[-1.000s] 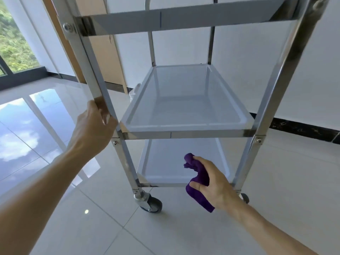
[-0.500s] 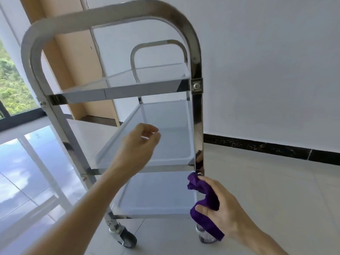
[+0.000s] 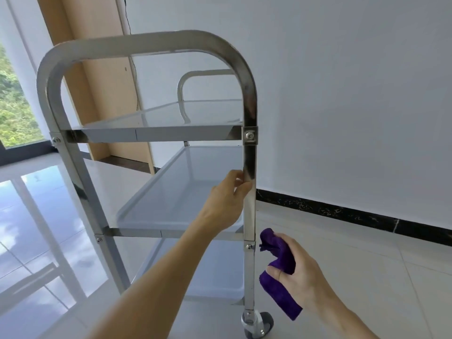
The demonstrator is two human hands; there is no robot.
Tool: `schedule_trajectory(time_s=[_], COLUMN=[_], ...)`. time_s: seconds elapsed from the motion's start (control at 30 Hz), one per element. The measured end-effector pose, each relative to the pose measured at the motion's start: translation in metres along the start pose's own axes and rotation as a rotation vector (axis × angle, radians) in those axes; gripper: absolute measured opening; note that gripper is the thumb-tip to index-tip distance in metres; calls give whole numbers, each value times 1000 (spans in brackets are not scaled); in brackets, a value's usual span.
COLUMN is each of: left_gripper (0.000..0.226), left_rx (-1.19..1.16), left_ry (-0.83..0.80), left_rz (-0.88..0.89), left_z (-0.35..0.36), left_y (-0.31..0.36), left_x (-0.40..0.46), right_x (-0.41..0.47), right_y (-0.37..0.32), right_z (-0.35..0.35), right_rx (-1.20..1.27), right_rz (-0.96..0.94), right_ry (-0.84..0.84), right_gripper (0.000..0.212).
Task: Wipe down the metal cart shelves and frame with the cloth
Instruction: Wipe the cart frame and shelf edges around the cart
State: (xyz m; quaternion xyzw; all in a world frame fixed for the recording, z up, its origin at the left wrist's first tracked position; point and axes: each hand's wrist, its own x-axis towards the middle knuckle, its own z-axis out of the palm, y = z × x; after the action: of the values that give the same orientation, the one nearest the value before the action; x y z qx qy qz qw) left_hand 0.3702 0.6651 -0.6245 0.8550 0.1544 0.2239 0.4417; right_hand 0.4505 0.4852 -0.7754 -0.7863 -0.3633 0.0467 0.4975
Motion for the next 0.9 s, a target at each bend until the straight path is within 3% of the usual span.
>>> schedule_trajectory(time_s=[0.23, 0.47, 0.7, 0.9], left_gripper=[21, 36, 29, 31], left_rx=[-109, -186, 77, 106], left_ry=[24, 54, 311, 409], left_rz=[39, 41, 26, -9], left_z=[-51, -110, -145, -165], left_y=[-31, -58, -69, -82], left_x=[-43, -93, -115, -137], right_x=[20, 63, 129, 160], right_y=[-8, -35, -71, -94], right_z=[13, 35, 77, 129], right_rx=[-35, -83, -437, -986], right_rz=[-27, -166, -400, -623], right_ry=[-1, -81, -184, -399], right_gripper=[70, 68, 70, 90])
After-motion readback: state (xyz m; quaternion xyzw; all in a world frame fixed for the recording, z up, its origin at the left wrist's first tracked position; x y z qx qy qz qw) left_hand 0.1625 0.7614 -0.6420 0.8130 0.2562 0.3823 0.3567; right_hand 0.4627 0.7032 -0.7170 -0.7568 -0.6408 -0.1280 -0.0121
